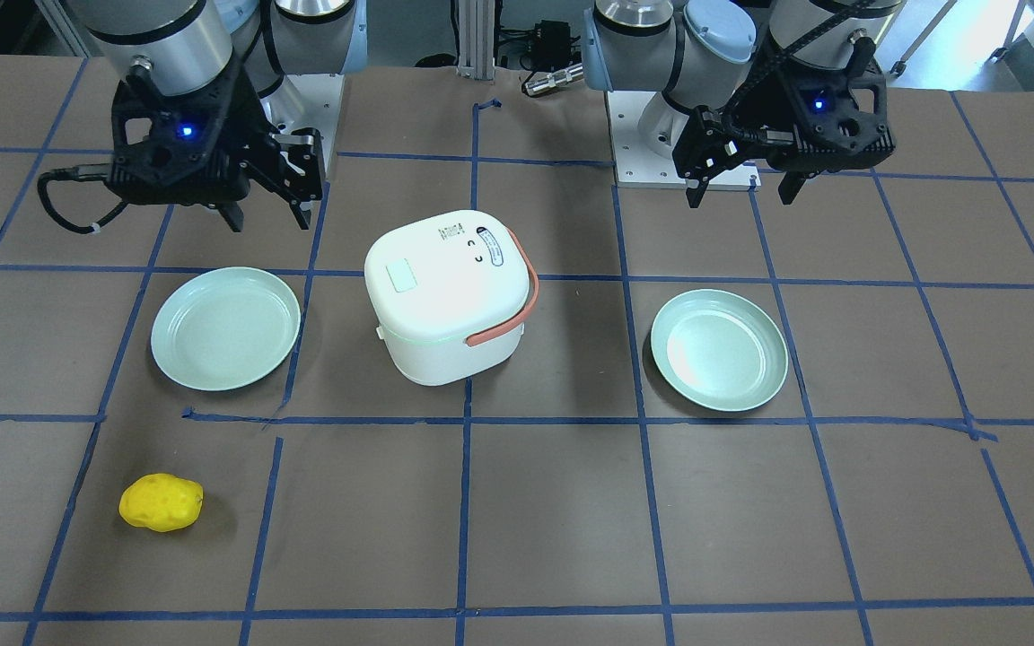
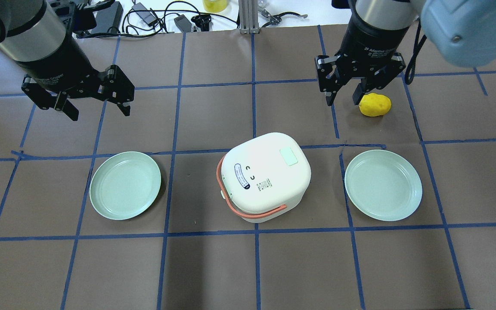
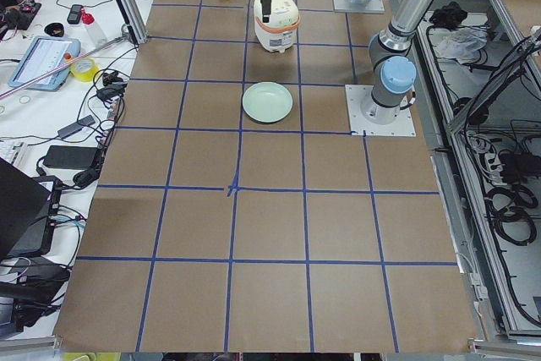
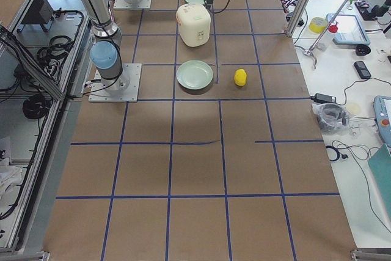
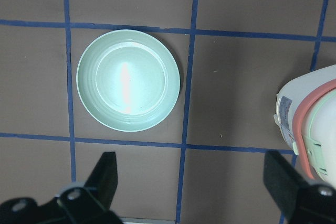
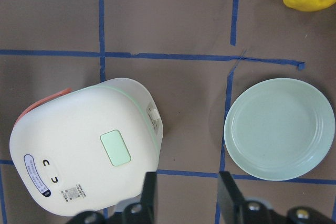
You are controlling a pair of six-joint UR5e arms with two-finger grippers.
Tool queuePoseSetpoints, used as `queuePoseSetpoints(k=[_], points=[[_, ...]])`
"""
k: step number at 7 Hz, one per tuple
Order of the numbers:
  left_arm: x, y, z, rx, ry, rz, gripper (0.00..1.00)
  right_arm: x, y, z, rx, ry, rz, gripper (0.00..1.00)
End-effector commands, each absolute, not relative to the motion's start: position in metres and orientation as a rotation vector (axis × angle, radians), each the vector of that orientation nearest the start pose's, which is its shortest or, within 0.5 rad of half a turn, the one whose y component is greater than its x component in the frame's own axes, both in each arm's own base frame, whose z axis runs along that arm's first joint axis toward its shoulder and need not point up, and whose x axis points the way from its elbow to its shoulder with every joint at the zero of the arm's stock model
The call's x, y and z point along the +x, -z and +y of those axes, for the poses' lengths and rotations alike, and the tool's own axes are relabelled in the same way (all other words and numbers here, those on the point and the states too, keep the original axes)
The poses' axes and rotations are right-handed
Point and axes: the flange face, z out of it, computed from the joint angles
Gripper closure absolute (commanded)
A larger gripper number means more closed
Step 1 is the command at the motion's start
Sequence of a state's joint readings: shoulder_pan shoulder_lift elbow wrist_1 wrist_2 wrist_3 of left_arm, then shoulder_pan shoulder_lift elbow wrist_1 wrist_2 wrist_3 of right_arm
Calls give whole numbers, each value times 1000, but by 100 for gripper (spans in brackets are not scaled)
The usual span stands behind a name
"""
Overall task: Press rice cooker button
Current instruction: 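Move the right gripper over the rice cooker's green button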
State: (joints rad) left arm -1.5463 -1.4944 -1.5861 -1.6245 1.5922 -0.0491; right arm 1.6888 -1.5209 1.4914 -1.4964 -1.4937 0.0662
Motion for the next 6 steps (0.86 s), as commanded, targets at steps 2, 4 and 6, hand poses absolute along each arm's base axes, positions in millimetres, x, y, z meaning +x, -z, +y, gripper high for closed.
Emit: queuePoseSetpoints(k=[2, 4, 6], points=[[-120, -511, -462, -115, 12, 3118, 0, 244, -447, -482, -128, -149, 3031, 100], [-120, -511, -462, -115, 12, 3118, 0, 252, -417, -483, -149, -132, 3028, 100], [-120, -511, -462, -115, 12, 3118, 0, 260, -395, -487, -171, -129, 3027, 100]])
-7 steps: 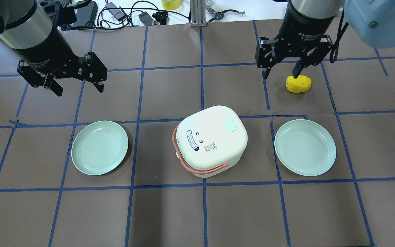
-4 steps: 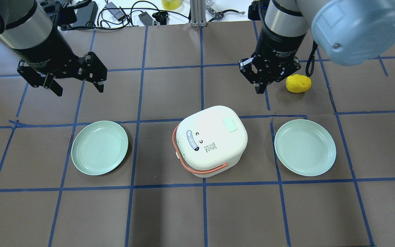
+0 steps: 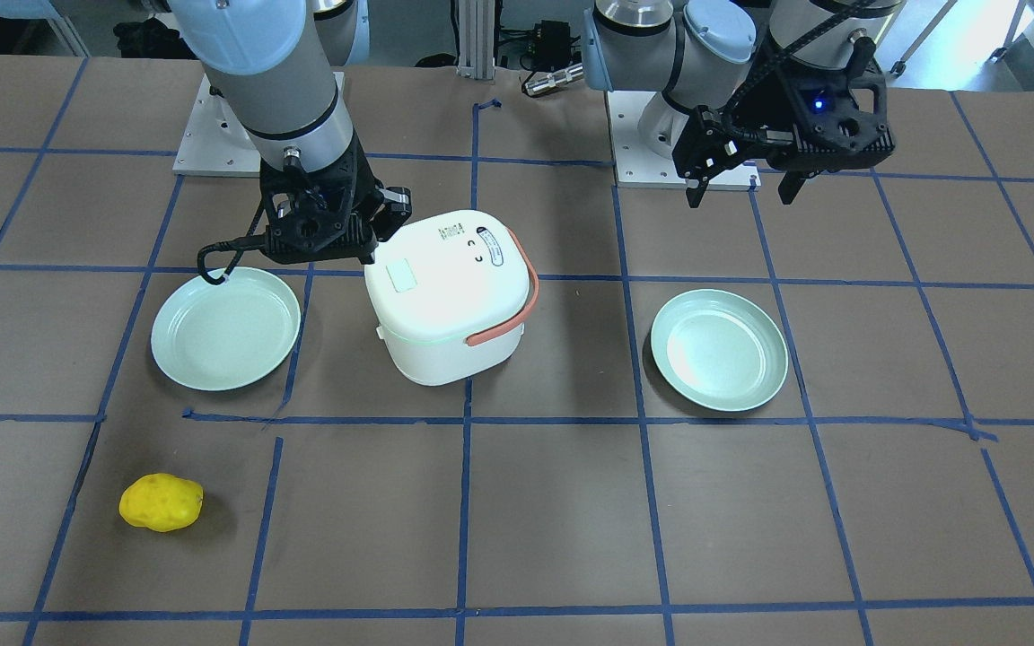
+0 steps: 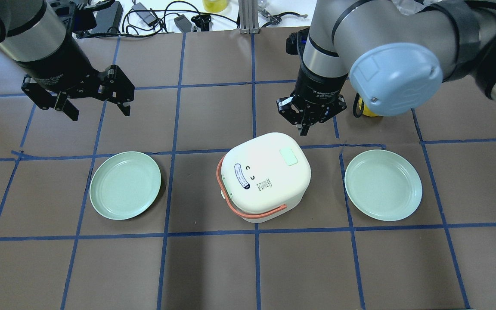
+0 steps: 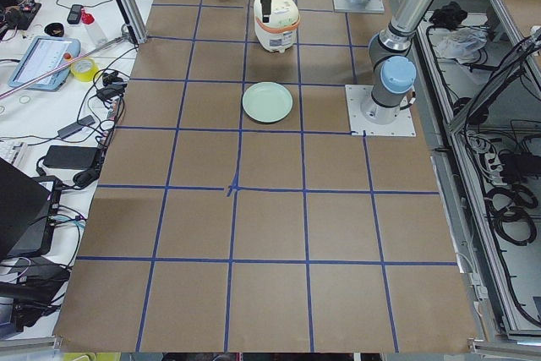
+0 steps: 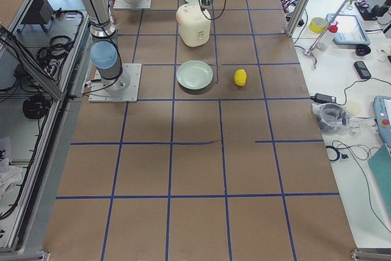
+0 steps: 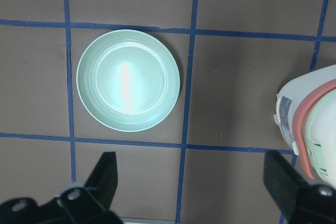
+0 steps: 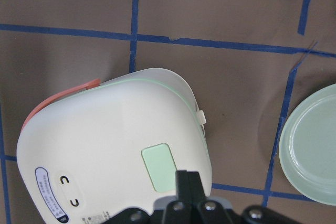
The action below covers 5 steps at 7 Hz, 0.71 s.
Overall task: Press rice cooker button
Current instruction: 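Move the right gripper over the rice cooker's green button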
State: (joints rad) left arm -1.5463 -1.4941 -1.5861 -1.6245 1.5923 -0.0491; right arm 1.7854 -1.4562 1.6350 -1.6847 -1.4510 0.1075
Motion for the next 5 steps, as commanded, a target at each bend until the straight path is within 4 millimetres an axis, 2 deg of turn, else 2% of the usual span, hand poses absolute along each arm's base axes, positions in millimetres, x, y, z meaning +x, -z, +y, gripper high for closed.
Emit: queuePoseSetpoints(k=[1, 3, 5], points=[[-120, -511, -462, -115, 12, 3118, 0, 267, -388, -487, -191, -137, 3027, 100], [-120, -511, -462, -115, 12, 3118, 0, 277, -380, -487, -216, -143, 3025, 100], [-120, -511, -462, -115, 12, 3118, 0, 276, -366, -483, -214, -184, 3029, 100]])
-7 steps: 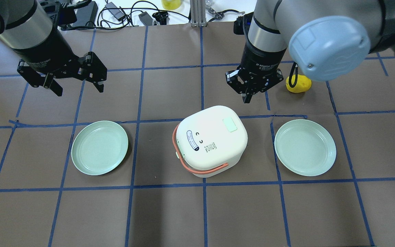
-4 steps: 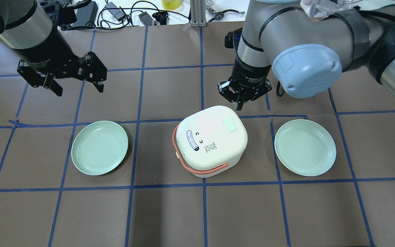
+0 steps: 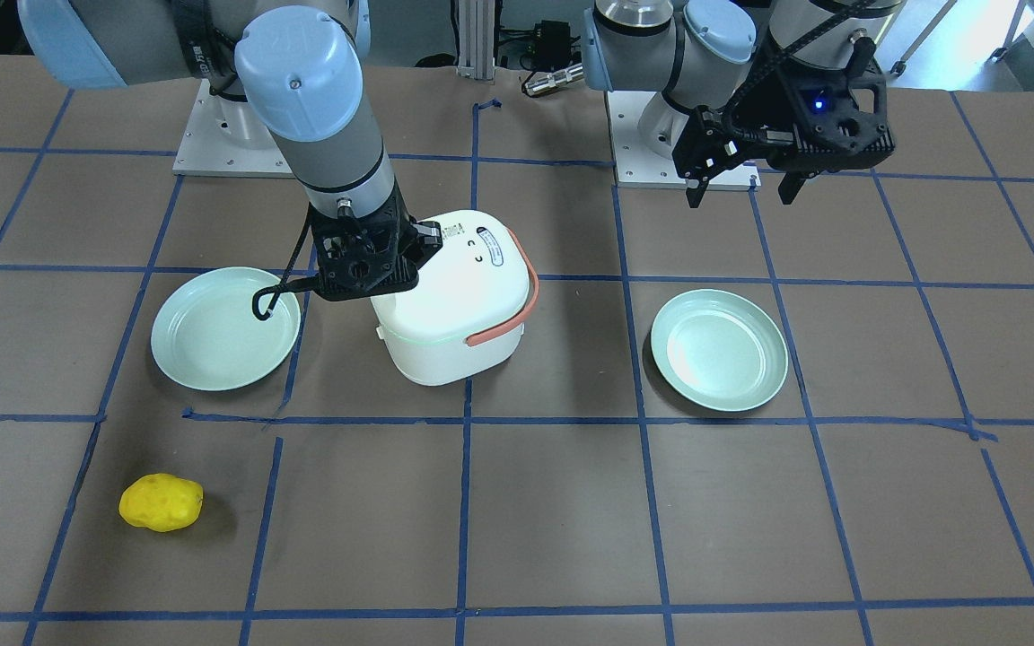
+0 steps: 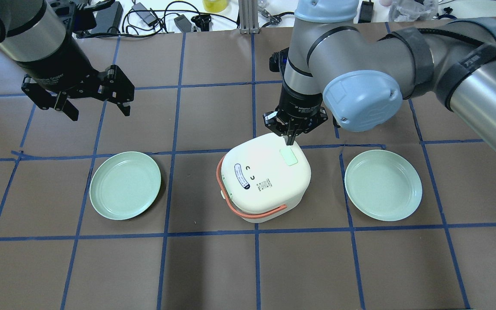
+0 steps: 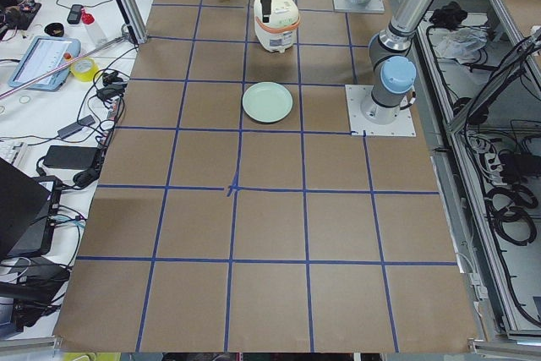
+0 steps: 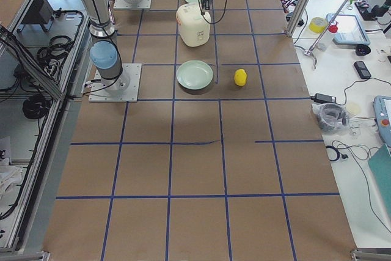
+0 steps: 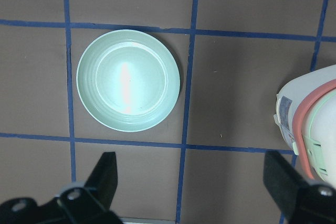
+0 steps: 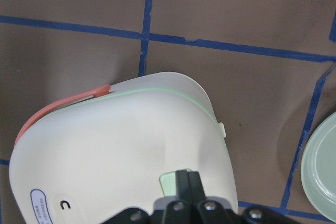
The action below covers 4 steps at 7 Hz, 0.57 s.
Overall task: Press rice cooker button
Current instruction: 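Lower the right gripper and press down on the green button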
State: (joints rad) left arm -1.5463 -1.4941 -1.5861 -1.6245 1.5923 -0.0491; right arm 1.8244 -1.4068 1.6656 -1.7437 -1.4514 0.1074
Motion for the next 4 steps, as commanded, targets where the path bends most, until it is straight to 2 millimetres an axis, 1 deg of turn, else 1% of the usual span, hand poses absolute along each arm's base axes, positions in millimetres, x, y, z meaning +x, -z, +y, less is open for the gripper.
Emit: queuePoseSetpoints(k=[1, 4], points=[[-120, -511, -463, -115, 10, 3118, 0, 276, -365, -483, -215, -179, 3030, 100], [-120, -511, -462, -115, 12, 3118, 0, 274, -355, -478, -213, -214, 3032, 100]])
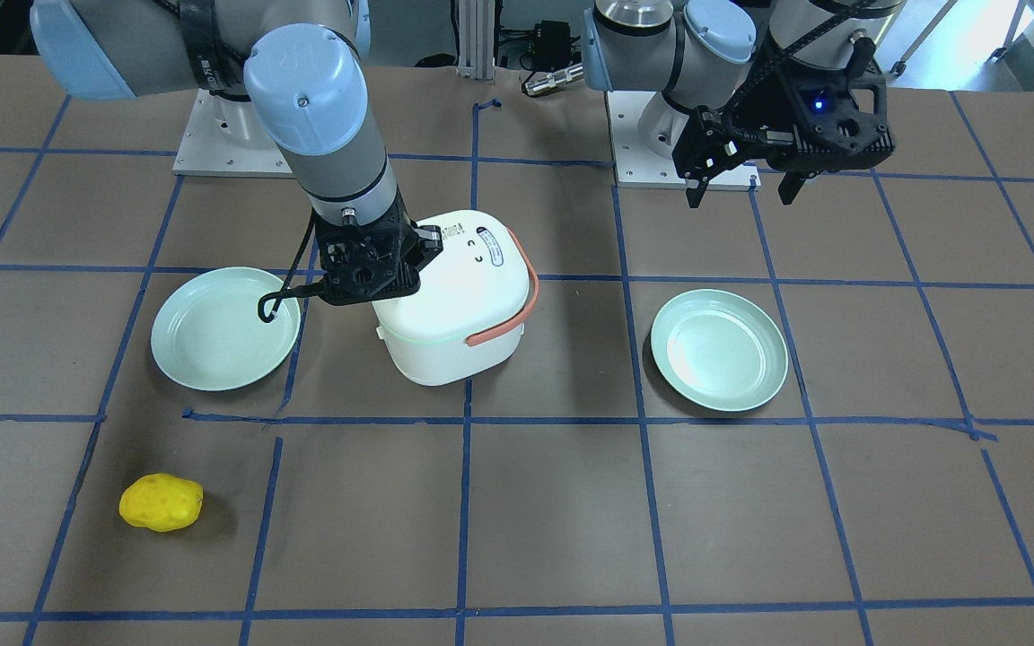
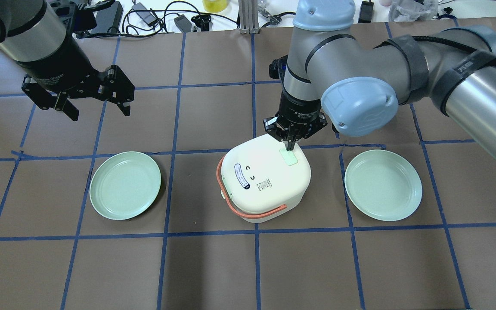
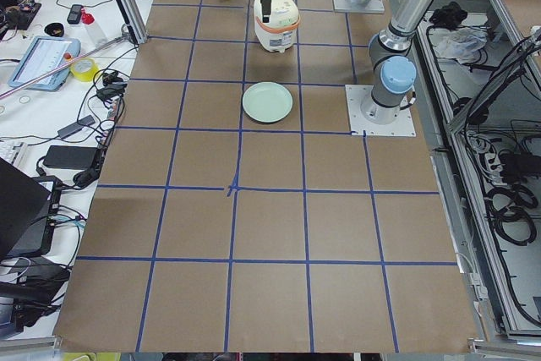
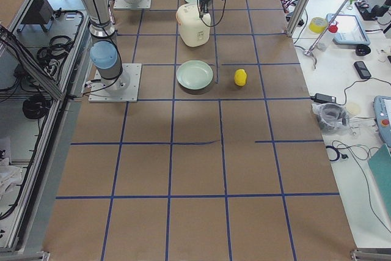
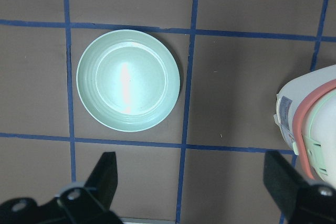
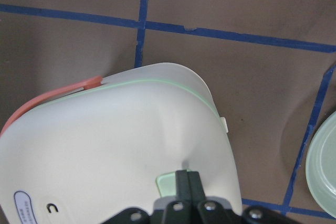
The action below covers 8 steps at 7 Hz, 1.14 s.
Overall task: Press rice cooker button
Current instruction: 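Lower the right gripper and press down on the green button, then lift the right gripper away as the cooker lid springs open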
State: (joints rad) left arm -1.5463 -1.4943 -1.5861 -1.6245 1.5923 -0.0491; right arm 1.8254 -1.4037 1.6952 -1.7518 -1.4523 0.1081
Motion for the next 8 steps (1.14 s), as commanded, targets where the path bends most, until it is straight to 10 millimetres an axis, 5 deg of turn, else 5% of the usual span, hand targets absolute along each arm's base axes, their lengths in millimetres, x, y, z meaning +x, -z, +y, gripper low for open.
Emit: queuePoseSetpoints(k=[1, 3, 5, 6, 7, 8], points=[[-120, -511, -462, -115, 12, 3118, 0, 274, -351, -477, -212, -225, 3033, 100], [-120, -511, -462, -115, 12, 3118, 0, 274, -355, -478, -210, -212, 3031, 100], [-120, -511, -462, -115, 12, 3118, 0, 277, -399, -482, -182, -124, 3011, 96], [-120, -511, -462, -115, 12, 3118, 0, 278, -431, -480, -172, -89, 3005, 73], [-120, -511, -462, -115, 12, 3118, 0, 277, -454, -485, -168, -48, 3001, 13], [-120, -511, -462, -115, 12, 3118, 0, 271, -474, -494, -151, 16, 3008, 0]])
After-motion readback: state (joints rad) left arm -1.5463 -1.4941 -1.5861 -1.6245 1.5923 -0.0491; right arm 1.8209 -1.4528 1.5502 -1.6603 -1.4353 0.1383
